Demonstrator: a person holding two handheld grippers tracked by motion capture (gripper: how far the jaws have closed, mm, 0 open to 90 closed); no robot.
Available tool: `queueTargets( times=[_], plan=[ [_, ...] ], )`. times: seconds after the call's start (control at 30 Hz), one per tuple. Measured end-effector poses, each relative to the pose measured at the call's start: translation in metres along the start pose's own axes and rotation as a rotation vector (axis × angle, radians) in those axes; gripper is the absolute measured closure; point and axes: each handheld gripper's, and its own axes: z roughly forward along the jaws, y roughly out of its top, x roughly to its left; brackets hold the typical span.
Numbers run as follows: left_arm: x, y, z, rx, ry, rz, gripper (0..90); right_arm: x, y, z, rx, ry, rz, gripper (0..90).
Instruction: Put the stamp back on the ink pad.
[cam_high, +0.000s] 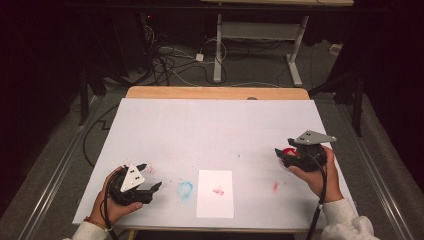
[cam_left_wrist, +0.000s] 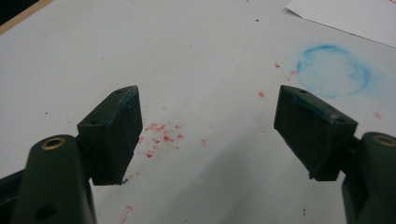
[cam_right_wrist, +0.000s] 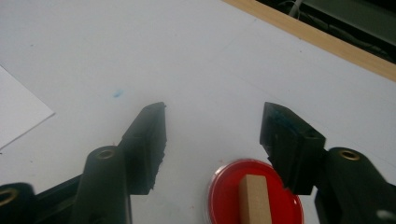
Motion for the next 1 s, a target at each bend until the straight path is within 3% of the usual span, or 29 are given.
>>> queueTargets(
  times=[0.13,0.23,0.4,0.7,1.0],
  plan=[
    [0.000,0.000,0.000,-0.007,0.006,0.010,22.6,0.007,0.000,0.001,-0.034,-0.003,-0.009,30.5],
    [0.000,0.001,0.000,-0.007,0.005,0.011,22.6,0.012,0.000,0.000,-0.062,-0.026,-0.016,27.2],
    [-0.001,0.000,0.000,-0.003,0.003,-0.002,22.6,0.019,-0.001,-0.003,-0.108,-0.022,-0.011,23.5],
    [-0.001,0.001,-0.001,-0.007,0.004,-0.002,22.6,0.030,-0.011,-0.010,-0.161,-0.044,-0.041,21.8],
    [-0.001,0.002,0.000,-0.014,0.006,0.011,22.6,0.031,-0.026,-0.023,-0.204,-0.061,-0.042,21.5]
  ],
)
